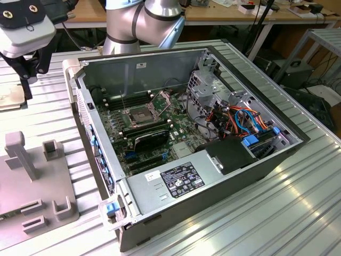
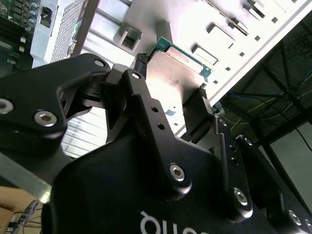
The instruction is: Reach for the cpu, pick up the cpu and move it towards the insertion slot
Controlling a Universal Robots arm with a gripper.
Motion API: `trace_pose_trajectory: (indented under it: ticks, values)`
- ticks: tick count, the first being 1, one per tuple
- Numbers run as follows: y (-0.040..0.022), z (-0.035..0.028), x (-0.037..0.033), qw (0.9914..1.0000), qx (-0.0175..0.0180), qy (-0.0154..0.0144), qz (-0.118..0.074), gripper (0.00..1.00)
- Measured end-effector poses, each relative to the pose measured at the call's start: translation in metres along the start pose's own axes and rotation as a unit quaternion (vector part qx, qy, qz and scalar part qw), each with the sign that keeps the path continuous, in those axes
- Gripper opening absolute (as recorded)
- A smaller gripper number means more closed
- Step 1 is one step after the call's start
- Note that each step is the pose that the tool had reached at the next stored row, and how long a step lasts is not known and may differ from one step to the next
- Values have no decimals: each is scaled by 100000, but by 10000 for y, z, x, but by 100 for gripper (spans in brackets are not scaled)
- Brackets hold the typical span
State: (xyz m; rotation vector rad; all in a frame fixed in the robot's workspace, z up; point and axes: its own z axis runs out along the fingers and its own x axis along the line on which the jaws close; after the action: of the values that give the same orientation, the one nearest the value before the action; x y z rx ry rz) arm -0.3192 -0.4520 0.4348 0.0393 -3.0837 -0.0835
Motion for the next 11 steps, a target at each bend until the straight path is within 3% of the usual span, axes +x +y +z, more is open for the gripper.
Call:
trace_pose_trajectory:
  ticks: [11]
  values:
    - [-3,-1,-102,100000,22,-10,0,54]
